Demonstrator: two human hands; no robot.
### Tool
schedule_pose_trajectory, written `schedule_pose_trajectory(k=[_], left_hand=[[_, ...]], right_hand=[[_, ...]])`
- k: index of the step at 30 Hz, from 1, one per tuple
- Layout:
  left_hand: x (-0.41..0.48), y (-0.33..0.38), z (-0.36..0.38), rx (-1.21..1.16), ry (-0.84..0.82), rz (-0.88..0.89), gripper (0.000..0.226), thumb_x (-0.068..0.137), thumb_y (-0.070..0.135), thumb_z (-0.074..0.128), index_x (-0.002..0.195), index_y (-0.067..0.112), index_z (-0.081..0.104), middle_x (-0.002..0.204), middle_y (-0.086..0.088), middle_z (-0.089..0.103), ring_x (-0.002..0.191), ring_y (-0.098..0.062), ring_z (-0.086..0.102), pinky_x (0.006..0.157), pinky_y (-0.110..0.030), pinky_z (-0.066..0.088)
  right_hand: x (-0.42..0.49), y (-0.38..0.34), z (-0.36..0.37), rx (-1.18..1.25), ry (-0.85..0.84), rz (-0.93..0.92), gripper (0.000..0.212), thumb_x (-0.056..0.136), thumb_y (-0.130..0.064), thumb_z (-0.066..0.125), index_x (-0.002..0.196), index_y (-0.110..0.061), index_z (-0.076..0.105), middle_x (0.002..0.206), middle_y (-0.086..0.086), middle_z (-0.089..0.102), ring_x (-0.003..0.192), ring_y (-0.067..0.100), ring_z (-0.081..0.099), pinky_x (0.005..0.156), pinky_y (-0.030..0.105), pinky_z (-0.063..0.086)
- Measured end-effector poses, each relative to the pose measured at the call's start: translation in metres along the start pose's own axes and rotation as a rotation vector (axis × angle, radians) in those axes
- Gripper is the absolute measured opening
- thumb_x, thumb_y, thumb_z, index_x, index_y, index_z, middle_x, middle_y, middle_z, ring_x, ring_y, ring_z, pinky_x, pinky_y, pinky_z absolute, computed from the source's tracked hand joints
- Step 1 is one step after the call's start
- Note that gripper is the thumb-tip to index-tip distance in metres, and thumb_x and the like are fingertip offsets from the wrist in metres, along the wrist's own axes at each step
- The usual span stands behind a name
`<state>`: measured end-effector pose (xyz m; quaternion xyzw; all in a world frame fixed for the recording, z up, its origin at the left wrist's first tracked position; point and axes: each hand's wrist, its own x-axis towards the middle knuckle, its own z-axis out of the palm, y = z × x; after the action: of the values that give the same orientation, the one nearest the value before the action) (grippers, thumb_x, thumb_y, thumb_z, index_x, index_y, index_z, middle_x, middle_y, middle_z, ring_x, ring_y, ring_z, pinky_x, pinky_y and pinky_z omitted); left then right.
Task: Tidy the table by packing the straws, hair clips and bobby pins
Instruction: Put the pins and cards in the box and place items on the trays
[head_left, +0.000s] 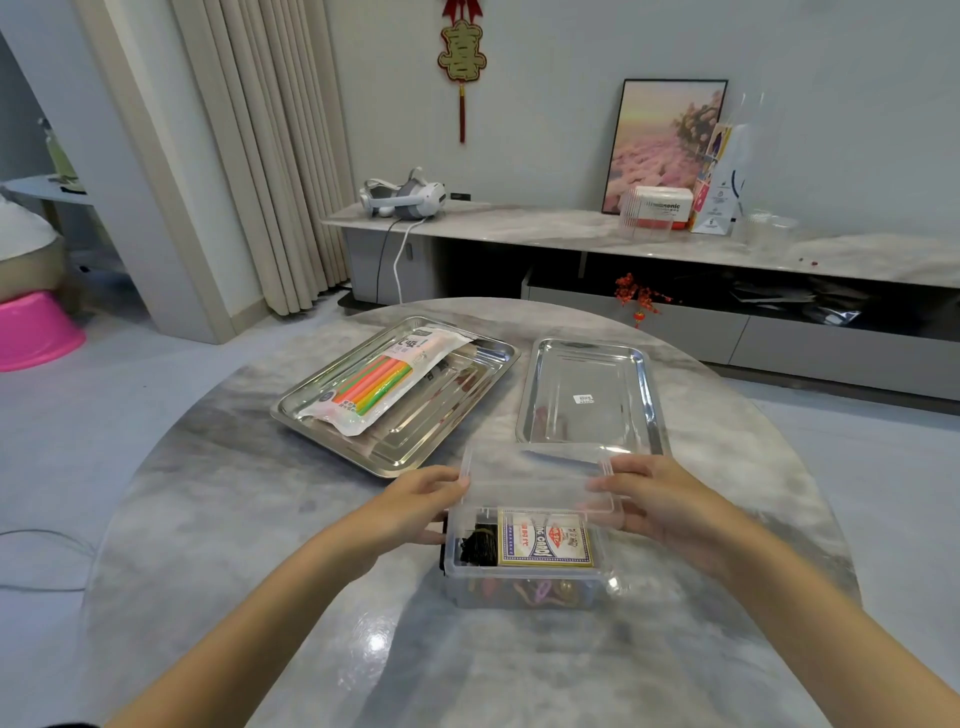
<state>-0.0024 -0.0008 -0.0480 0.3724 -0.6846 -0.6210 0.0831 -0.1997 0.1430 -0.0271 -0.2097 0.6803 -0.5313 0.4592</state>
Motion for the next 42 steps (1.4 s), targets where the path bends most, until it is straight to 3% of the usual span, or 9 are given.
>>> schedule_pose_trajectory(k=[4, 9, 13, 21, 25, 30, 36, 42], left_hand=[[0.002, -0.003, 0.0, -0.037, 0.053, -0.004, 0.027, 0.092, 0.02, 0.059, 0.118, 0.014, 0.058, 0.109, -0.001, 0.068, 0.097, -0.013, 0.066, 0.075, -0.025, 0.058], [0.003, -0.003, 0.001, 0.005, 0.07, -0.001, 0.032, 0.087, 0.015, 0.065, 0.118, 0.016, 0.057, 0.109, -0.001, 0.065, 0.095, -0.012, 0.064, 0.077, -0.025, 0.056], [0.004, -0.005, 0.001, 0.019, 0.087, -0.001, 0.033, 0.086, 0.016, 0.066, 0.119, 0.016, 0.057, 0.112, -0.004, 0.064, 0.097, -0.014, 0.064, 0.078, -0.026, 0.056], [0.002, -0.005, 0.004, 0.014, 0.114, -0.042, 0.038, 0.088, 0.017, 0.064, 0.123, 0.013, 0.05, 0.111, -0.003, 0.062, 0.089, -0.008, 0.063, 0.058, -0.016, 0.053], [0.0, -0.005, 0.003, 0.048, 0.082, -0.043, 0.045, 0.089, 0.013, 0.062, 0.13, 0.018, 0.046, 0.111, 0.0, 0.06, 0.09, -0.01, 0.063, 0.064, -0.02, 0.055], [-0.002, -0.004, -0.002, 0.132, 0.044, -0.063, 0.05, 0.085, 0.021, 0.067, 0.13, 0.026, 0.045, 0.118, 0.004, 0.057, 0.108, -0.016, 0.058, 0.091, -0.038, 0.052], [-0.003, -0.005, -0.006, 0.011, 0.003, -0.11, 0.049, 0.081, 0.012, 0.071, 0.123, 0.022, 0.048, 0.113, 0.001, 0.061, 0.103, -0.018, 0.063, 0.081, -0.038, 0.057], [-0.005, -0.006, -0.004, -0.049, -0.017, -0.169, 0.046, 0.085, 0.009, 0.067, 0.123, 0.025, 0.047, 0.109, -0.012, 0.065, 0.094, -0.027, 0.068, 0.074, -0.041, 0.059]], right_hand=[[0.0, 0.002, -0.002, -0.249, 0.048, -0.031, 0.019, 0.09, -0.001, 0.058, 0.109, 0.0, 0.059, 0.081, 0.011, 0.056, 0.058, 0.017, 0.062, 0.054, 0.028, 0.059], [0.003, 0.006, -0.003, -0.565, 0.15, -0.126, 0.015, 0.088, -0.016, 0.064, 0.1, -0.015, 0.054, 0.071, 0.002, 0.057, 0.047, 0.013, 0.06, 0.05, 0.029, 0.058], [0.005, 0.006, -0.009, -0.754, 0.109, -0.104, 0.02, 0.087, -0.026, 0.065, 0.097, -0.013, 0.054, 0.063, 0.008, 0.066, 0.049, 0.016, 0.063, 0.055, 0.028, 0.058], [0.006, 0.008, -0.007, -0.787, 0.009, -0.098, 0.022, 0.09, -0.025, 0.062, 0.103, -0.008, 0.058, 0.07, 0.002, 0.065, 0.065, 0.017, 0.064, 0.067, 0.031, 0.056], [0.005, 0.005, -0.008, -0.791, -0.022, -0.09, 0.027, 0.09, -0.025, 0.063, 0.109, -0.007, 0.057, 0.075, 0.001, 0.065, 0.067, 0.015, 0.064, 0.065, 0.027, 0.054], [0.005, 0.003, -0.01, -0.73, -0.072, -0.059, 0.04, 0.088, -0.02, 0.065, 0.124, -0.006, 0.053, 0.086, 0.005, 0.066, 0.069, 0.013, 0.065, 0.071, 0.028, 0.057], [0.0, 0.005, -0.007, -0.584, -0.176, -0.02, 0.056, 0.094, -0.006, 0.055, 0.144, -0.022, 0.035, 0.088, 0.001, 0.055, 0.07, 0.015, 0.064, 0.061, 0.029, 0.06], [0.002, 0.004, -0.009, -0.585, -0.2, -0.002, 0.054, 0.094, -0.006, 0.054, 0.141, -0.028, 0.039, 0.089, 0.009, 0.053, 0.072, 0.017, 0.062, 0.061, 0.032, 0.061]])
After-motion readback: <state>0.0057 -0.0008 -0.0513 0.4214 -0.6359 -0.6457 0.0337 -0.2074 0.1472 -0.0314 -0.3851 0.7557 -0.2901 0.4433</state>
